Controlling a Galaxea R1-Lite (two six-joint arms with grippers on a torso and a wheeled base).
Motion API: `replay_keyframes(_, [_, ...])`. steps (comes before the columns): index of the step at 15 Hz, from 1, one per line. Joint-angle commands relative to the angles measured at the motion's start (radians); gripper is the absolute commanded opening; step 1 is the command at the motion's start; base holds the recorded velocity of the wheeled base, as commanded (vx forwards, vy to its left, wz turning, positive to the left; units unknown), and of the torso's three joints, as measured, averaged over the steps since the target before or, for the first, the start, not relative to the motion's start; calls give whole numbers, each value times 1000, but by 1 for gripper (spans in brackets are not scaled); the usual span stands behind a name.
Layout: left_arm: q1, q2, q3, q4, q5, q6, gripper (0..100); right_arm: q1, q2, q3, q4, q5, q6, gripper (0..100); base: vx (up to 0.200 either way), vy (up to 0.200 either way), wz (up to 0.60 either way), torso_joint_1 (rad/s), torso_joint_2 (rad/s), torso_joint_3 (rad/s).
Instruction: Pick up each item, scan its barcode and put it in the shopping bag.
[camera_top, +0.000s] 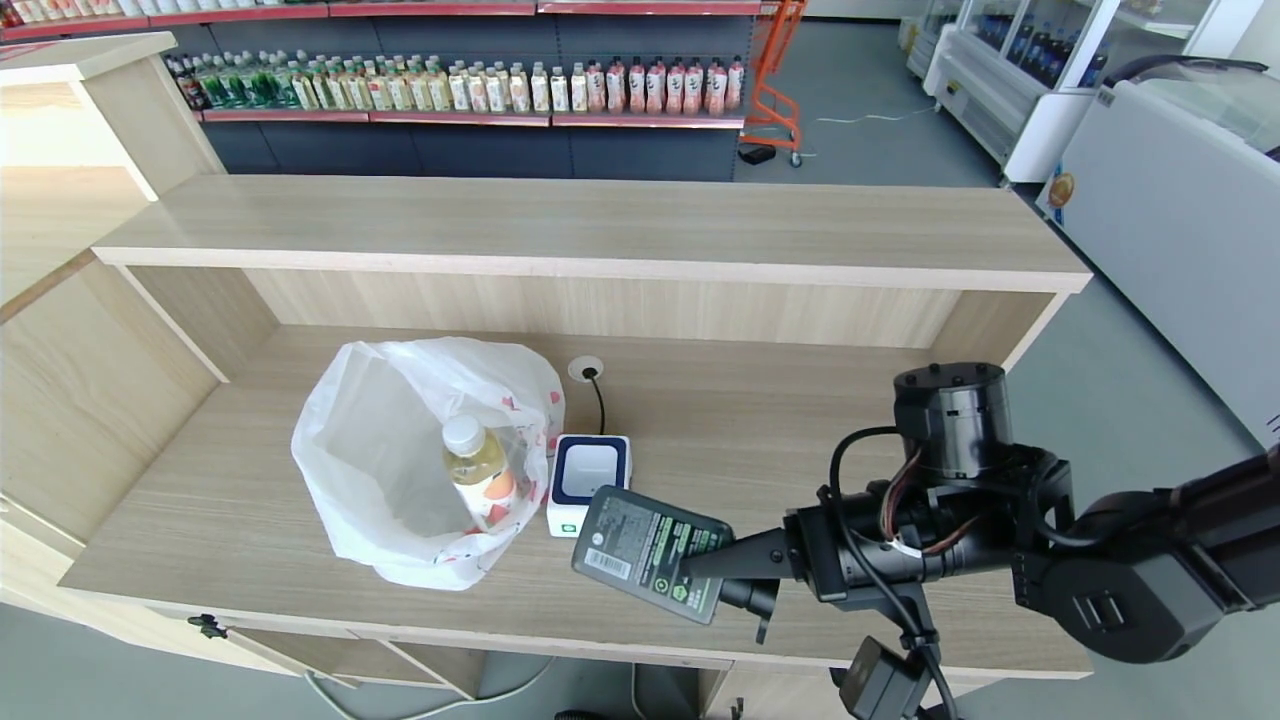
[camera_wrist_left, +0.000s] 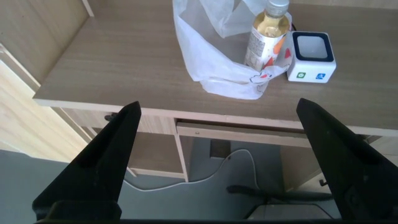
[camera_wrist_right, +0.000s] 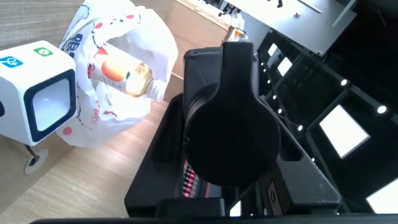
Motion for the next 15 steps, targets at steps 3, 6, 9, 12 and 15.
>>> replay_keyframes(3, [0,0,0,0,0,0,100,2,-6,1,3,0,12,0,0,0,0,0,0,0])
replay_keyframes(6, [0,0,0,0,0,0,100,15,-148,7,-8,-6,420,0,0,0,0,0,0,0])
replay_keyframes(9, [0,0,0,0,0,0,100,-141,-386,56,-25,-168,920,0,0,0,0,0,0,0])
replay_keyframes(12, [0,0,0,0,0,0,100,-334,-496,191,-28,-322,1431,0,0,0,0,0,0,0])
replay_keyframes(15, [0,0,0,0,0,0,100,-364,-495,229,-22,-415,1941,0,0,0,0,0,0,0])
